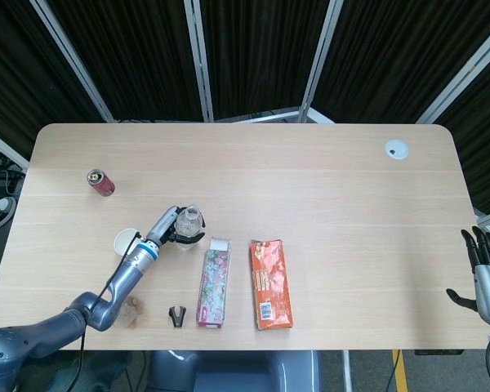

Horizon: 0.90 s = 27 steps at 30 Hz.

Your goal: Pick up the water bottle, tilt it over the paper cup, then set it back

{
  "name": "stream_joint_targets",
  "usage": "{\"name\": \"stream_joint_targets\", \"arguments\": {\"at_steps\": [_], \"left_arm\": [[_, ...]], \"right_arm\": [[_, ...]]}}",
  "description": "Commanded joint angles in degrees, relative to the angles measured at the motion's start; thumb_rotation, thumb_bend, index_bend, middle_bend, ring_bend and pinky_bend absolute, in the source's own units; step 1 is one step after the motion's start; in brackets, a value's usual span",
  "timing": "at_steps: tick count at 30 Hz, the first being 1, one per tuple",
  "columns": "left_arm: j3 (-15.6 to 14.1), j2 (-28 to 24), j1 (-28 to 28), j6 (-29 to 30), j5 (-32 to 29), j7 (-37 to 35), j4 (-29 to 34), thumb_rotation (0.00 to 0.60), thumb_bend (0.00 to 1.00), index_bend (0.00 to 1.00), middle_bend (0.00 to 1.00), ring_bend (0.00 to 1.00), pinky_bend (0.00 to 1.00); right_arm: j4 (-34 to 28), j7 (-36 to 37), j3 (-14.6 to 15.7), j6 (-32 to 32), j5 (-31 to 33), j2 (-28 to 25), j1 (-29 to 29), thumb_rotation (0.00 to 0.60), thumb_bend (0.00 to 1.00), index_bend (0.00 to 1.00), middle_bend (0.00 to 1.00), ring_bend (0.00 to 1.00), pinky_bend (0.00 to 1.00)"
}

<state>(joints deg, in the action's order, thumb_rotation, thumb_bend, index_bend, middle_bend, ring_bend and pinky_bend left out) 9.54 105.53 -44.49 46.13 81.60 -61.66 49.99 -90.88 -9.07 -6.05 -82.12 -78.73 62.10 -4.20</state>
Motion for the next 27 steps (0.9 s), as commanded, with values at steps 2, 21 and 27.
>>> {"name": "stream_joint_targets", "arguments": {"at_steps": [2,21,27], "left_arm": [[0.6,-0.6,0.2,1.3,-0.3,0.4,1.2,0.600,0.37,0.57,0.51,0.33,0.36],[1.8,-21.2,4.8,6.1,-1.2,6.0,17.6,0.600,0.35,0.57,0.52,0.33,0.37],[-3.1,-27.5,7.7,6.9,2.7,5.1,16.6,0.600,0.36,0.58,0.52,0.33,0.37]], "right_arm": [[0.0,0.1,0.1,0.0,0.0,0.0,0.0,0.600,0.00,0.00,0.00,0.00,0.00],[-1.0,0.8,1.0,-2.3,-1.9,-0.8,1.2,0.600,0.00,0.00,0.00,0.00,0.00],[-1.0,1.9,1.2,-3.0,-2.4,-1.1,1.6,0.600,0.00,0.00,0.00,0.00,0.00]]}}
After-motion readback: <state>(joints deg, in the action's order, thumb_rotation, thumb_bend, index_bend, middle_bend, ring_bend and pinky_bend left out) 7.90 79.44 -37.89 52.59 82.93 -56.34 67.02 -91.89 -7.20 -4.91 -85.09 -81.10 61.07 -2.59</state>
